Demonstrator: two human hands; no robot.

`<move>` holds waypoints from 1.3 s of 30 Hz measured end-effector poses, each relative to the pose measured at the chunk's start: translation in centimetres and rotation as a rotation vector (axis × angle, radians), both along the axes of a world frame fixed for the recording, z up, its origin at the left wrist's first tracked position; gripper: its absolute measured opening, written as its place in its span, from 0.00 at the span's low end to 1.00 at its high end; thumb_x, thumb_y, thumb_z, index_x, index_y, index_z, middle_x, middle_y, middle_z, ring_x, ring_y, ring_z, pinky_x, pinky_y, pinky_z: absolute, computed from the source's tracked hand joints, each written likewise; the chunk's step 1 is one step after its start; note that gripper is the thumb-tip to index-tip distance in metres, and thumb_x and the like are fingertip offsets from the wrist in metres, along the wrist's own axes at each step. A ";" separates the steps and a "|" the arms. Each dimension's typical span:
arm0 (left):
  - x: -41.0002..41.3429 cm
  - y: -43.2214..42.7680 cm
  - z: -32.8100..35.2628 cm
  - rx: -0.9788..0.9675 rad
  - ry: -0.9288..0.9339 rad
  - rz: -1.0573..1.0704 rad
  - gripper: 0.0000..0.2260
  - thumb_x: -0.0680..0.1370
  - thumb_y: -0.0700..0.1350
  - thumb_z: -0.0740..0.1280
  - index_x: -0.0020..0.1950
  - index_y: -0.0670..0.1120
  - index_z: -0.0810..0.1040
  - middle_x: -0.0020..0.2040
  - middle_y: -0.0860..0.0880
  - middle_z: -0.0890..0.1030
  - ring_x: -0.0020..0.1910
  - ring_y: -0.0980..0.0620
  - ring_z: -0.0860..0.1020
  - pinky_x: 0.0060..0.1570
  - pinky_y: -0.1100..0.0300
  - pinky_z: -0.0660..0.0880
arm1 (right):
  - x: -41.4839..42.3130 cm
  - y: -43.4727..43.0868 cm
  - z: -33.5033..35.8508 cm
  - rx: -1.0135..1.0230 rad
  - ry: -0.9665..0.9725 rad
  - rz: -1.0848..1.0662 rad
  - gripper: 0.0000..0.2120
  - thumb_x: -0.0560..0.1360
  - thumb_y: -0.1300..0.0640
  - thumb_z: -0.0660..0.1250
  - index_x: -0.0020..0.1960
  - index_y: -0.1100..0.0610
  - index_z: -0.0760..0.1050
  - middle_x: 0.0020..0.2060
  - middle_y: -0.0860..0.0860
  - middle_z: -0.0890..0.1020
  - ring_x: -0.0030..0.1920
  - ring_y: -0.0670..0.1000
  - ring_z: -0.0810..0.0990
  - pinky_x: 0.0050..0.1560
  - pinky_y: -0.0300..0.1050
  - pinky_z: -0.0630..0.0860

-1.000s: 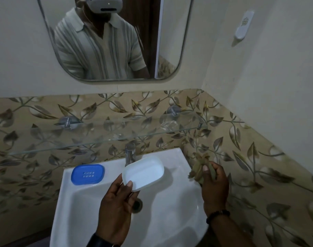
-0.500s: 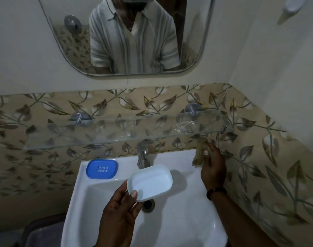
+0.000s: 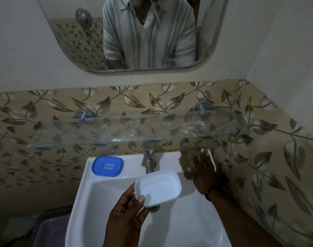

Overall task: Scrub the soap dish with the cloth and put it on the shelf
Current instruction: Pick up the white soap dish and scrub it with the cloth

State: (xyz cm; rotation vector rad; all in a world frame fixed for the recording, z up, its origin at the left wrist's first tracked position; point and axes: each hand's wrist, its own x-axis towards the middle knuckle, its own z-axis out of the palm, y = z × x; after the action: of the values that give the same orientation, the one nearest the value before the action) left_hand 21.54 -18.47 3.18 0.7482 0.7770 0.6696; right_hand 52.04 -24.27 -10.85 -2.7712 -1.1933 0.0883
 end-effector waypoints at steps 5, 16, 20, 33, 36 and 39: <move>0.1 0.0 0.3 0.012 -0.026 -0.020 0.31 0.56 0.42 0.83 0.59 0.44 0.82 0.55 0.42 0.86 0.51 0.41 0.86 0.38 0.55 0.83 | -0.3 0.2 0.4 -0.060 0.011 -0.020 0.43 0.70 0.31 0.27 0.80 0.43 0.48 0.82 0.48 0.46 0.81 0.50 0.44 0.77 0.65 0.42; -1.4 -0.1 0.1 0.035 -0.031 -0.082 0.36 0.52 0.44 0.86 0.59 0.45 0.82 0.52 0.44 0.87 0.48 0.45 0.87 0.37 0.55 0.83 | -0.1 -0.4 1.7 0.046 0.043 -0.045 0.51 0.66 0.27 0.17 0.80 0.46 0.51 0.81 0.49 0.52 0.81 0.55 0.50 0.78 0.63 0.47; -1.6 -0.1 0.4 0.011 -0.012 -0.076 0.43 0.44 0.47 0.88 0.59 0.44 0.82 0.52 0.43 0.87 0.48 0.44 0.87 0.37 0.54 0.83 | -0.9 -1.3 3.1 0.196 0.048 -0.050 0.43 0.75 0.28 0.28 0.80 0.48 0.57 0.79 0.51 0.62 0.79 0.58 0.59 0.76 0.65 0.54; -0.5 -0.7 1.2 -0.016 -0.105 -0.164 0.27 0.61 0.37 0.78 0.59 0.45 0.81 0.53 0.44 0.87 0.53 0.43 0.84 0.38 0.57 0.84 | -7.5 -4.3 12.6 0.870 -0.023 0.119 0.25 0.84 0.51 0.53 0.78 0.60 0.60 0.79 0.54 0.62 0.80 0.54 0.57 0.77 0.60 0.60; -0.5 -0.8 1.2 -0.026 -0.124 -0.167 0.22 0.66 0.35 0.73 0.60 0.45 0.81 0.53 0.45 0.87 0.53 0.45 0.84 0.38 0.59 0.83 | -10.0 -4.9 15.2 0.902 0.001 0.173 0.25 0.84 0.53 0.53 0.78 0.60 0.59 0.79 0.55 0.60 0.80 0.53 0.56 0.78 0.57 0.59; -1.1 -0.8 1.6 -0.028 -0.143 -0.151 0.25 0.63 0.39 0.75 0.60 0.45 0.81 0.56 0.44 0.87 0.54 0.45 0.85 0.41 0.58 0.83 | -12.4 -5.1 16.9 0.879 0.005 0.211 0.26 0.84 0.49 0.51 0.79 0.57 0.58 0.80 0.53 0.58 0.81 0.53 0.54 0.79 0.54 0.58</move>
State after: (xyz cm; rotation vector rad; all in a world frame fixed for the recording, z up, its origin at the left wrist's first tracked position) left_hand 20.42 -19.26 4.76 0.7177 0.5916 0.5684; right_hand 39.69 -29.42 6.07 -1.8805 -1.1424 -0.3295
